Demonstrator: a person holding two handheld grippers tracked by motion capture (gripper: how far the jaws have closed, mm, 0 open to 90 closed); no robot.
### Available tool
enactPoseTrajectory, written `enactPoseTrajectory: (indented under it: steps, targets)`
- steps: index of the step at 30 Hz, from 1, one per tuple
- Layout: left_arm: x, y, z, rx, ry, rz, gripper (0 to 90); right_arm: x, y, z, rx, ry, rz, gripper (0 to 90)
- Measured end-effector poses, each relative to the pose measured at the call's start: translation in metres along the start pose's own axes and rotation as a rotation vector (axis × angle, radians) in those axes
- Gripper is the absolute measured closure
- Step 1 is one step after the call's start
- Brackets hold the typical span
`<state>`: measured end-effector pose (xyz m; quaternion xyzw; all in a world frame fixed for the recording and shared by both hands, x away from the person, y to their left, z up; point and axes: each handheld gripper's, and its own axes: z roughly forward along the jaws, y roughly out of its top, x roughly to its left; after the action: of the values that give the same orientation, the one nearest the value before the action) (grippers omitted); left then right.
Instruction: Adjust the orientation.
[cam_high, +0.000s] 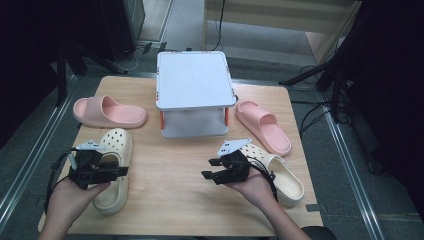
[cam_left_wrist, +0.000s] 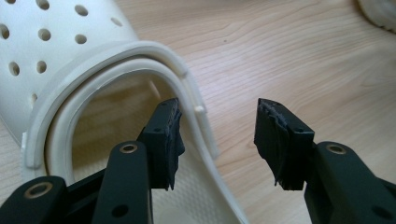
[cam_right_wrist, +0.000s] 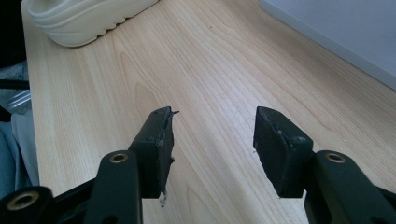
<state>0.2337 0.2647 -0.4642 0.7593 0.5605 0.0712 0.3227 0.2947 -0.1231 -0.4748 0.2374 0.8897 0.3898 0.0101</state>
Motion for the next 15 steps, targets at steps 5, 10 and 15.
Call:
enactPoseTrajectory:
  steps: [5,10,15]
  targets:
    - [0.008,0.003,0.016,0.016,0.009,-0.010,50.1,0.000,0.000,0.001,0.007,-0.006,-0.008,47.8]
    - [0.014,0.007,0.027,0.025,0.015,-0.022,56.1,0.000,-0.002,0.000,0.009,-0.017,-0.004,47.7]
    - [0.017,0.010,0.027,0.022,0.009,-0.012,61.1,0.000,-0.005,-0.002,0.010,-0.027,0.003,47.7]
